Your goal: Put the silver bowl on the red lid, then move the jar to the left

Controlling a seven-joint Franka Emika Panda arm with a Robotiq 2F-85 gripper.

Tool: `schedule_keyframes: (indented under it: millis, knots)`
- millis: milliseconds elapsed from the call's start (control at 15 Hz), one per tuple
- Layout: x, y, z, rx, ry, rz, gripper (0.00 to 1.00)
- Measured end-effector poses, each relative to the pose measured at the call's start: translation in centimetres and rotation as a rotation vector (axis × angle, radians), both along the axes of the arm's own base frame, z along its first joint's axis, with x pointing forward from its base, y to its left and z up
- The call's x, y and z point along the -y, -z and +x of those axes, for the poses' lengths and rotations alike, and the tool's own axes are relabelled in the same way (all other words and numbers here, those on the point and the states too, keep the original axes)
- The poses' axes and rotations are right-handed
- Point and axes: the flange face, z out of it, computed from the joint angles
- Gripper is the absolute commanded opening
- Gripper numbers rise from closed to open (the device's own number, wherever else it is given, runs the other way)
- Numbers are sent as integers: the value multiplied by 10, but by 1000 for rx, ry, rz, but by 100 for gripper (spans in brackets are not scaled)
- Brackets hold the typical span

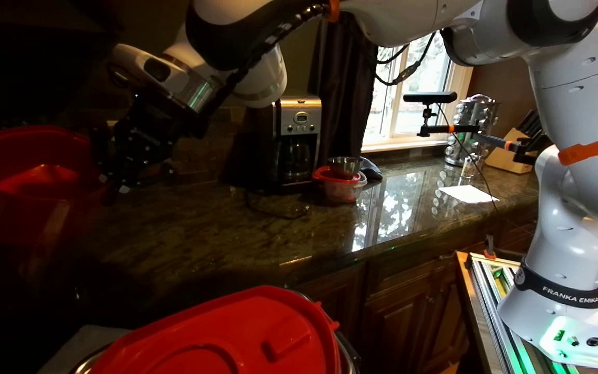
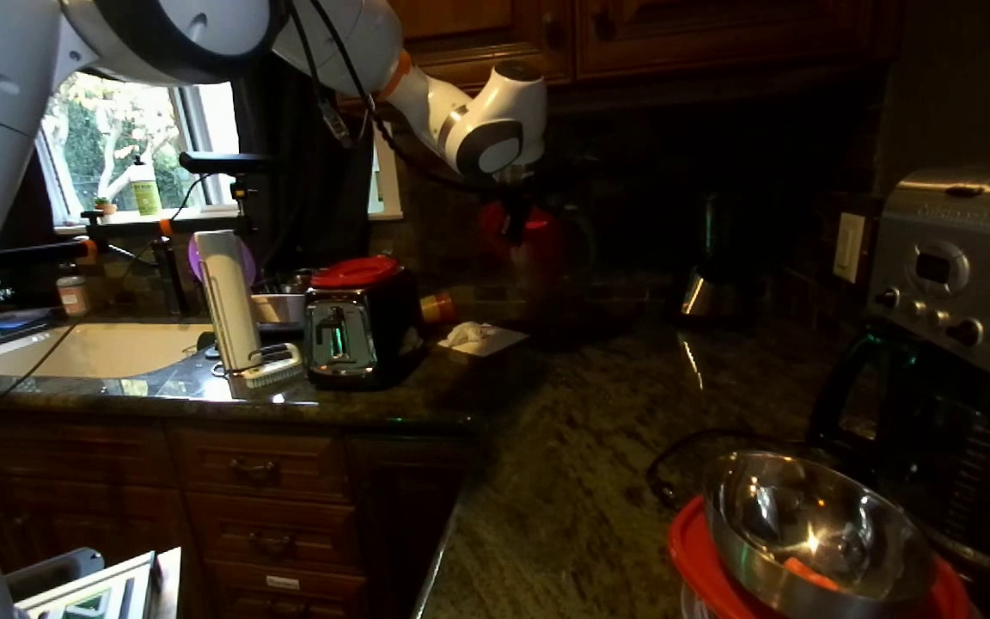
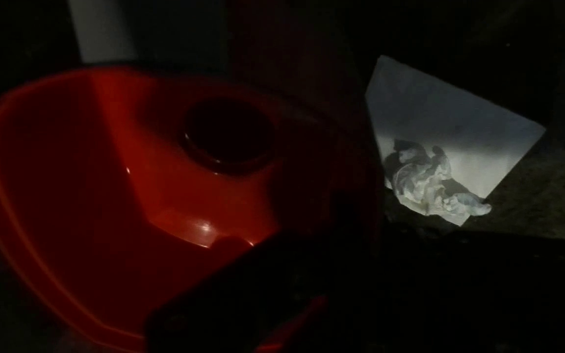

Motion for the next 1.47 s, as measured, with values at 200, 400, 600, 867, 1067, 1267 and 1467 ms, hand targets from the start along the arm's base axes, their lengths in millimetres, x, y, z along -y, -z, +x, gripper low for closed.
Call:
schedule_keyframes:
  millis: [200, 400, 600, 867, 1067, 1267, 1467]
  knots:
    - [-14, 9, 8, -37, -58, -39, 2]
    - [-31, 19, 13, -73, -123, -82, 2]
    - [-55, 25, 19, -64, -166, -90, 2]
    - [-78, 29, 29, -50, -189, -69, 2]
    - [-84, 35, 38, -67, -163, -53, 2]
    - [-84, 34, 47, -82, -108, -49, 2]
    - [-86, 32, 52, -91, -67, -47, 38]
